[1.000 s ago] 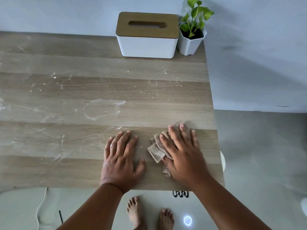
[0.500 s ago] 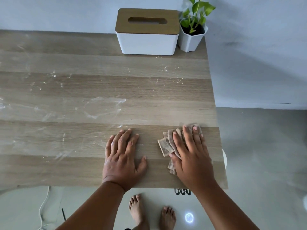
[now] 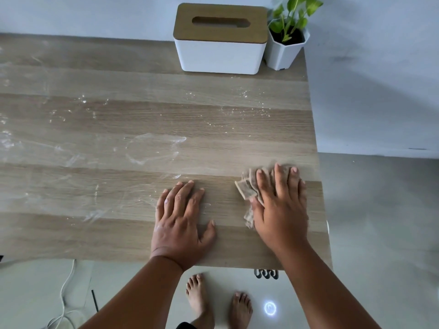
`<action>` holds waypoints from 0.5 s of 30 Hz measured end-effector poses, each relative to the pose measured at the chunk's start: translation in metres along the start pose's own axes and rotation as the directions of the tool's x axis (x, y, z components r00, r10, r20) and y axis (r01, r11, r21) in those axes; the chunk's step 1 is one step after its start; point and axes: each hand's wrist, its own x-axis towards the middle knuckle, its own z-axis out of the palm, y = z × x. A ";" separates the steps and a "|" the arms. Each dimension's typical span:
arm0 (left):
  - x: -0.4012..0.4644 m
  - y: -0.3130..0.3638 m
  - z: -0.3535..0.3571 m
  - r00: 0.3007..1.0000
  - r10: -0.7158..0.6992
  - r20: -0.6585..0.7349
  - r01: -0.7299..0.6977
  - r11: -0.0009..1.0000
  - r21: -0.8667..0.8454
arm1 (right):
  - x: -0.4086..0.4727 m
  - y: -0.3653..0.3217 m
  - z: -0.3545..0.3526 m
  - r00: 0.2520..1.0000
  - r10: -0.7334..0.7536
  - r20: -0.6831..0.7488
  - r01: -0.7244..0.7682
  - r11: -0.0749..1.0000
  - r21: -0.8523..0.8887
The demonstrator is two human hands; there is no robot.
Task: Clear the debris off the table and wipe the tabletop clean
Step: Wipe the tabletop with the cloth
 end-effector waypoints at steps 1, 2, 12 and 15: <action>0.000 0.000 0.000 1.000 -0.001 0.003 0.001 1.000 0.000 | 0.011 -0.006 -0.001 0.999 0.036 0.017 -0.036 0.999 0.000; 0.000 0.000 0.000 1.000 0.000 0.005 0.000 1.000 0.001 | 0.022 -0.013 -0.001 0.998 0.056 0.034 -0.056 0.998 0.000; 0.002 0.001 -0.002 1.000 0.001 0.014 -0.001 1.000 -0.006 | -0.015 0.005 -0.002 0.915 -0.396 0.076 0.396 0.918 0.024; 0.001 0.000 -0.002 1.000 0.010 0.008 -0.010 1.000 -0.002 | -0.024 0.045 -0.010 0.909 -0.410 0.069 0.410 0.912 0.024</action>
